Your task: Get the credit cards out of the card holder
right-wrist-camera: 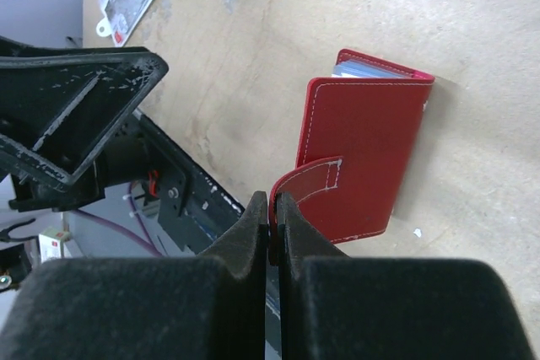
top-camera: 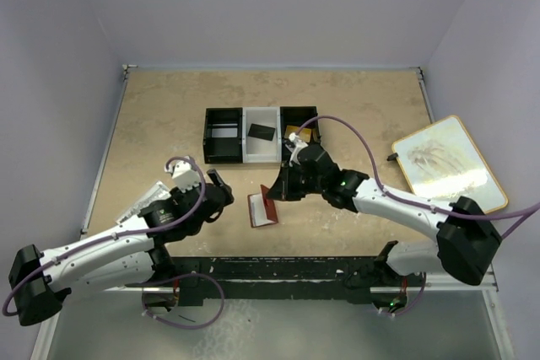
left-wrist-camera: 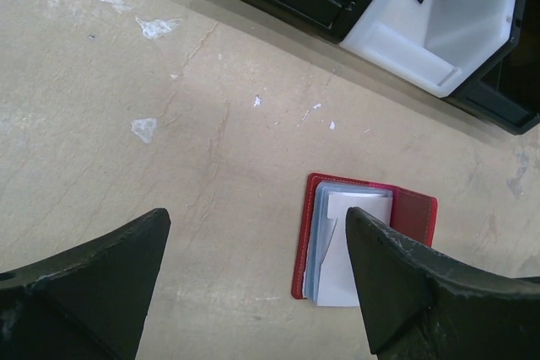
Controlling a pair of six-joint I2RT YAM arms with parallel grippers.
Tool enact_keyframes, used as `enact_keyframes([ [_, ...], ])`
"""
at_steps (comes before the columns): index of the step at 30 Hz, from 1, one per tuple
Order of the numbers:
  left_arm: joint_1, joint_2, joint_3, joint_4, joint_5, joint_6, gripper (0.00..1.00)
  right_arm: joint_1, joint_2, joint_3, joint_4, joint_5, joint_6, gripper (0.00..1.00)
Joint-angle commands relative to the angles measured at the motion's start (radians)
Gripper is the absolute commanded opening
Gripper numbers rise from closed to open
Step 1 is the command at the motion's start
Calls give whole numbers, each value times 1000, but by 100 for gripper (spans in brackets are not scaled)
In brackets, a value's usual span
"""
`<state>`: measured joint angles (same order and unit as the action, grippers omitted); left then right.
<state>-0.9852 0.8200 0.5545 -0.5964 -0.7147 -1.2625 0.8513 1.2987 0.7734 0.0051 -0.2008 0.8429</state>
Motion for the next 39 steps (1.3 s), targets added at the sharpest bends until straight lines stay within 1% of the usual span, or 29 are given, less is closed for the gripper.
enact_keyframes([
  [1,-3,1,34,-33,-28,-21,82,6,-4,40,111,-86,22,0],
  [4,-3,21,41,-15,-1,-5,82,4,-38,-3,121,-117,78,0],
  [5,-2,28,44,-9,8,0,82,-7,-60,-24,128,-104,92,0],
  [8,-3,49,49,23,45,23,82,-77,-121,-106,102,-80,86,0],
  [10,-3,61,49,61,83,50,82,-133,-142,-183,134,-129,79,0],
  [12,-3,76,41,128,133,102,80,-160,-134,-259,171,-160,68,0],
  [15,-2,107,21,264,244,191,77,-166,-127,-356,236,-143,68,0],
  [19,-3,186,8,455,392,245,72,-179,-121,-478,363,-121,89,0],
  [21,-4,254,5,520,433,255,70,-181,-108,-517,416,-91,96,0],
  [24,-4,328,9,523,435,254,69,-189,-80,-519,431,-77,59,0],
  [29,-7,373,-34,593,435,243,68,-190,-54,-516,434,-77,19,0],
  [33,-7,419,-51,649,480,247,67,-190,-76,-516,399,-55,20,0],
  [35,-9,443,-52,643,489,244,66,-190,-95,-529,402,-52,32,0],
  [39,-10,437,-83,684,521,239,64,-189,-117,-553,409,-35,54,0],
])
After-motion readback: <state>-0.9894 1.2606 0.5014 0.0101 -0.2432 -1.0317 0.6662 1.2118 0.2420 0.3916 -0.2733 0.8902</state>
